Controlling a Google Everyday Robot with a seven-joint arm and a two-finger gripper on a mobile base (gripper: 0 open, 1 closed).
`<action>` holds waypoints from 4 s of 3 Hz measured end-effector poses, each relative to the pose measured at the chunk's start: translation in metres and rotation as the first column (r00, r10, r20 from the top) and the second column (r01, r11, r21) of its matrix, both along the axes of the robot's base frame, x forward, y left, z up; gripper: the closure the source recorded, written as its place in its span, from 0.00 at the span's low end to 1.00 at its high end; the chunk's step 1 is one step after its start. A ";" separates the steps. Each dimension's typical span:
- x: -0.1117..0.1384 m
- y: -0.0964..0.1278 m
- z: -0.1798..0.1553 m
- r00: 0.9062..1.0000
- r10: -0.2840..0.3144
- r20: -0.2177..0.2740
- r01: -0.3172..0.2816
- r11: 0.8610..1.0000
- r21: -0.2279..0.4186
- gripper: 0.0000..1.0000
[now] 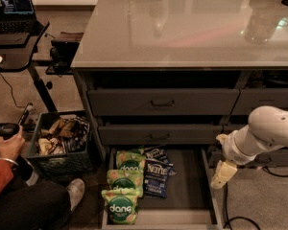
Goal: Pick blue chip bag from bottom drawer and place on counter
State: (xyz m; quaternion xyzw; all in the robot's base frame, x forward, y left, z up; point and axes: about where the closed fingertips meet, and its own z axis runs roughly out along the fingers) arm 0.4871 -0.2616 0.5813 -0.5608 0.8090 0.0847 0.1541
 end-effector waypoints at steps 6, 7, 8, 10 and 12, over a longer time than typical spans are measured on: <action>0.076 0.036 -0.186 0.999 -0.044 0.024 0.038 0.979 0.200 0.00; 0.094 0.045 -0.215 0.999 -0.021 0.035 0.012 0.970 0.242 0.00; 0.113 0.050 -0.248 0.999 0.008 0.034 -0.017 0.959 0.281 0.00; 0.116 0.063 -0.264 1.000 0.008 0.025 -0.016 0.947 0.319 0.00; 0.138 0.079 -0.310 0.998 -0.054 0.036 0.035 0.917 0.398 0.00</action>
Offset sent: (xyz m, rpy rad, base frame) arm 0.0510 -0.0387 -0.1291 0.0643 -0.0109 0.0617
